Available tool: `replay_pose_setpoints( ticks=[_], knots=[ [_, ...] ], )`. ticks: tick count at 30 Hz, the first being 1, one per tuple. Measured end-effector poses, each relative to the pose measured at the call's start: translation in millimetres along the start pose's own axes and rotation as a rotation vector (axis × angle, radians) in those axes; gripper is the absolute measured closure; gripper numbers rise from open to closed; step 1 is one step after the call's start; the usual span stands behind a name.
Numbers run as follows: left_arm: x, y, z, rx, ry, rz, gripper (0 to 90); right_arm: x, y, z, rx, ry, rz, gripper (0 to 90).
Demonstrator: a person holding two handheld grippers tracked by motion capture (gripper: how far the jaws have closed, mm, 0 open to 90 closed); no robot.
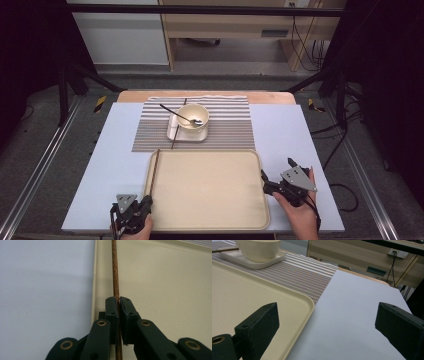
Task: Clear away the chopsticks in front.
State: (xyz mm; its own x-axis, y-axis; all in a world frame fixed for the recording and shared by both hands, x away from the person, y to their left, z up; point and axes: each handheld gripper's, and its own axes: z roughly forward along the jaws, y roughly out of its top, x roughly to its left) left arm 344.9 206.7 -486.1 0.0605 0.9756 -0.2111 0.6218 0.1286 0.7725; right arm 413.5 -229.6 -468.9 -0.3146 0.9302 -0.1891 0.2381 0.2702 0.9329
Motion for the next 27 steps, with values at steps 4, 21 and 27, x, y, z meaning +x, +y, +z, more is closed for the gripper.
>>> replay_pose_setpoints(
  ticks=[4, 21, 27],
  knots=[
    [-1.0, 0.0, 0.2, 0.001, 0.000, 0.002, 85.5, 0.1, 0.1, -0.1, 0.000, 0.000, 0.001, 5.6],
    [-1.6, -0.7, -2.2, 0.003, 0.001, -0.001, 85.4, 1.0, -0.3, 1.0, 0.005, 0.005, -0.003, 5.7],
    [-0.6, -1.3, -2.0, -0.006, 0.004, -0.002, 85.4, 1.6, -0.4, 1.4, 0.005, 0.007, -0.006, 5.7]
  ],
)
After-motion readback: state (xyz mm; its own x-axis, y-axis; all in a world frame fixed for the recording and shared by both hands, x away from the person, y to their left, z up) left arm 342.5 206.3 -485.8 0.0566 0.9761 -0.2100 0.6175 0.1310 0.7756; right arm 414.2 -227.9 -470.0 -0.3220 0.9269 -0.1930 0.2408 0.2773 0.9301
